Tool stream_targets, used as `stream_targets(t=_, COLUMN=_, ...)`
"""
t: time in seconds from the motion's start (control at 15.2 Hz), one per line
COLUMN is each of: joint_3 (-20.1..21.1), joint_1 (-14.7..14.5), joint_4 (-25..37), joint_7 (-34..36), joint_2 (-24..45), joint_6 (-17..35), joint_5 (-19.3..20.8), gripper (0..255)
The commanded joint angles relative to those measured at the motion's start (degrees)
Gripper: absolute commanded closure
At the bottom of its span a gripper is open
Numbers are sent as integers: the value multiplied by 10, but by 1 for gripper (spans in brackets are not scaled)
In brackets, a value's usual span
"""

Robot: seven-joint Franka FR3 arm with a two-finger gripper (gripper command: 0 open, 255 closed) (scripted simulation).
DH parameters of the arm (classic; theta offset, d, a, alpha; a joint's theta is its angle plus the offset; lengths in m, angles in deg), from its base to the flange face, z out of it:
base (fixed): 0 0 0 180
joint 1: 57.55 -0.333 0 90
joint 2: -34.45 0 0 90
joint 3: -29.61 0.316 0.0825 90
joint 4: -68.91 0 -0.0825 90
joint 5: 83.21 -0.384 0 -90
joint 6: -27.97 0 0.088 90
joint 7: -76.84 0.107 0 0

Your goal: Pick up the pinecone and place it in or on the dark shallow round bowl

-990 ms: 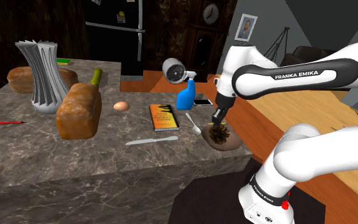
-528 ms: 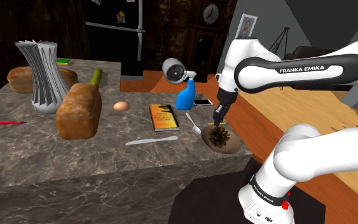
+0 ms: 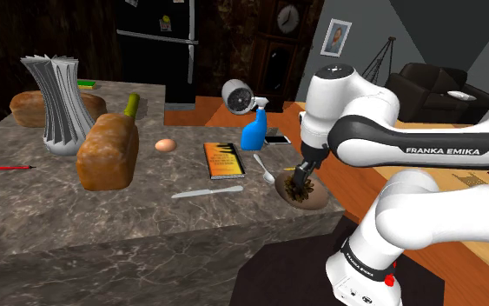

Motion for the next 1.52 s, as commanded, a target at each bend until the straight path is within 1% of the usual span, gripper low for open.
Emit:
stream_targets(t=0.0, joint_3=3, joint_1=0, joint_4=-14, joint_7=4, joint_2=0, joint_6=13, joint_5=1, gripper=0)
stream_targets(t=0.2, joint_3=1, joint_1=4, joint_4=-39, joint_7=4, joint_2=6, joint_6=45, joint_5=4, gripper=0)
stream_targets(t=0.73, joint_3=1, joint_1=4, joint_4=-39, joint_7=4, joint_2=6, joint_6=45, joint_5=4, gripper=0)
stream_targets(t=0.79, joint_3=1, joint_1=4, joint_4=-39, joint_7=4, joint_2=6, joint_6=45, joint_5=4, gripper=255)
stream_targets(t=1.39, joint_3=1, joint_1=4, joint_4=-39, joint_7=5, joint_2=6, joint_6=45, joint_5=5, gripper=255)
stream_targets(t=1.45, joint_3=-1, joint_1=4, joint_4=-33, joint_7=2, joint_2=2, joint_6=35, joint_5=6, gripper=255)
